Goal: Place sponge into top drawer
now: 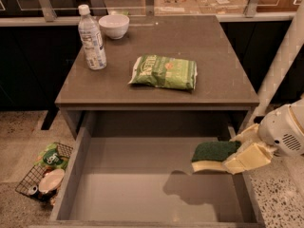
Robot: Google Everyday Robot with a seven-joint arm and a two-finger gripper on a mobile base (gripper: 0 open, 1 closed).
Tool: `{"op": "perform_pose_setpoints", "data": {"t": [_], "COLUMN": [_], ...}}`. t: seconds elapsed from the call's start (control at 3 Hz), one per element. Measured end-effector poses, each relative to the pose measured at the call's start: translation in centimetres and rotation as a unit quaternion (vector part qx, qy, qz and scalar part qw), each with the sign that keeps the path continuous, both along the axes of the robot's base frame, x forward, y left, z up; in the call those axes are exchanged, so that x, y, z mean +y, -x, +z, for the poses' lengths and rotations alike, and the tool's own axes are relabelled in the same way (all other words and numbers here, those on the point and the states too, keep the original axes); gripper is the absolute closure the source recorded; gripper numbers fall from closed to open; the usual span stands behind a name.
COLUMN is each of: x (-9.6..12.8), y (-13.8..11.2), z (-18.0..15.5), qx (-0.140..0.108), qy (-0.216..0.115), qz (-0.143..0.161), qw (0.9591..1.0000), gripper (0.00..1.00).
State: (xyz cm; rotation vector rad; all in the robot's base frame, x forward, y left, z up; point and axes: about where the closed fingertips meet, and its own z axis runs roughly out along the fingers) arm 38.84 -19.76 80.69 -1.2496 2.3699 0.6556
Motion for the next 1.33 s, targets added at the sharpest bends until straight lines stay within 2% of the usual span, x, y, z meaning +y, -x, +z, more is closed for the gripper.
{"op": "perform_pose_setpoints", "data": {"t": [0.33,0.67,1.0,1.33], "x": [0.1,2.6,7.7,11.6], "y": [0.0,-1.8,-4.9,-6.6], "z": [0.1,-1.5,-3.8,-5.2], "qx": [0.000,-0.009,-0.030,-0.052], "qy": [-0.002,-0.027,-0.069,-0.089], "qz": [0.000,0.027,0.075,0.104], "qw": [1.0000,0.9992,0.9943,0.9892], "gripper": [1.00,1.00,1.00,1.00]}}
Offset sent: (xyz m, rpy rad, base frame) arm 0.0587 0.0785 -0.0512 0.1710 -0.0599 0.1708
